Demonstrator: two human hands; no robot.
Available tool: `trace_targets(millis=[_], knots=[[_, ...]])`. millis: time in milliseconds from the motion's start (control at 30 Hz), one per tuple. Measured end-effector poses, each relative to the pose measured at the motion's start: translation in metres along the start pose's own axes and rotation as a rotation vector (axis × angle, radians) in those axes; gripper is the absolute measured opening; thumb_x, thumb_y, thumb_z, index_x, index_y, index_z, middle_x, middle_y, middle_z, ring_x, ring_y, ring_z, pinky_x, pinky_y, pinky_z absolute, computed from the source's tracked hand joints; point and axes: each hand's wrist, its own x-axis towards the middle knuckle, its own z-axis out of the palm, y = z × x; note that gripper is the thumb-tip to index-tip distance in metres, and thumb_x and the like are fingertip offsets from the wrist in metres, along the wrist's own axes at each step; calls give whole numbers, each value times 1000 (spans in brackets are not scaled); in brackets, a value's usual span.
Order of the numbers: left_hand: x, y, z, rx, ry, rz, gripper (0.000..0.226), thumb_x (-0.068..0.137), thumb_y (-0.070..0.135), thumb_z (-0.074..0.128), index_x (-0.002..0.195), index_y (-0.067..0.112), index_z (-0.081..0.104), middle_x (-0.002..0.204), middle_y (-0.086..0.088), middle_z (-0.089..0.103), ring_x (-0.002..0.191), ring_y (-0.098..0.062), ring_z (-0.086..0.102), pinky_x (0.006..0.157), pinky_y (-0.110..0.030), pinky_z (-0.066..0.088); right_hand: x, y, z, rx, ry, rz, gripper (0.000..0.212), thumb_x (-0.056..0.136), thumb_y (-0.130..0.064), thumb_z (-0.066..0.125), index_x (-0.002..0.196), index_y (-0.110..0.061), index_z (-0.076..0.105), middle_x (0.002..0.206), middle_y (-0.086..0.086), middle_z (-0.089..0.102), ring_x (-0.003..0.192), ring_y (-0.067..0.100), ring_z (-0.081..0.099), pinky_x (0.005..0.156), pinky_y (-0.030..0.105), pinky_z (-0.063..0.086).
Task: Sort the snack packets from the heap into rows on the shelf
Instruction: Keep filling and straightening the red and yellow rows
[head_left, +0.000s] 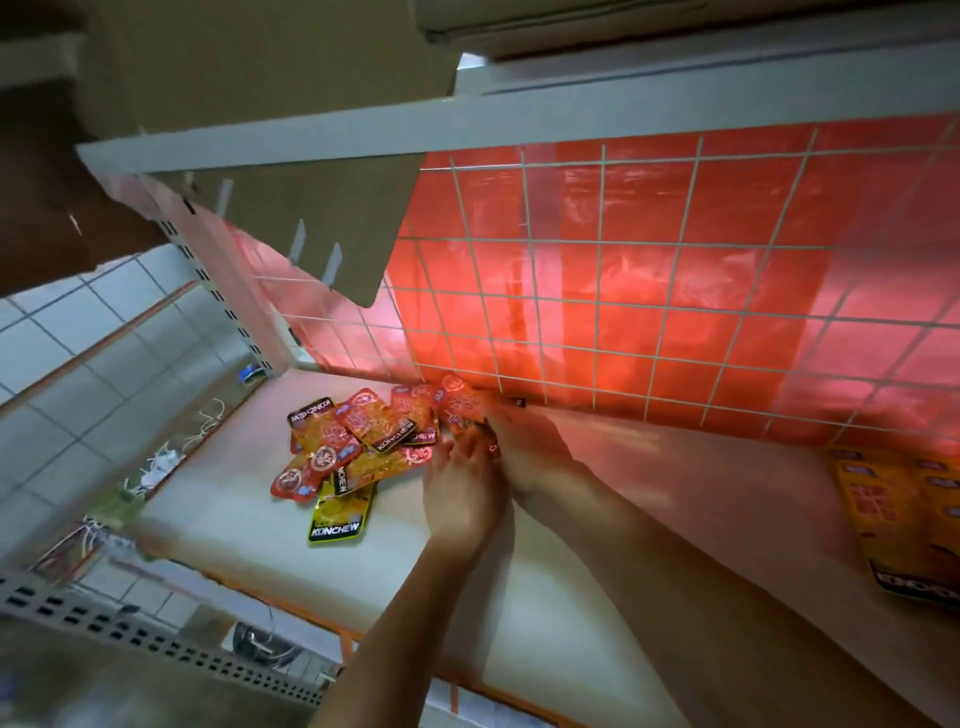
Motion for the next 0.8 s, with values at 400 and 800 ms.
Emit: trace_targets(millis=[400,800], knots=[[-21,10,-12,-212,135,-286,42,92,45,49,109,9,60,113,-12,60,103,-31,53,79,-37,42,-38,14,-3,-307,185,267,33,93,-37,45,117,-16,54,122,7,53,116,28,44,91,40,35],[-26,22,-20,-578,63,-273,46,86,13,58,131,12,47,115,-17,53,108,-37,51,88,-40,39,-59,6,0,-107,229,360,52,75,-41,65,115,-10,52,115,12,46,105,32,47,87,39,41]])
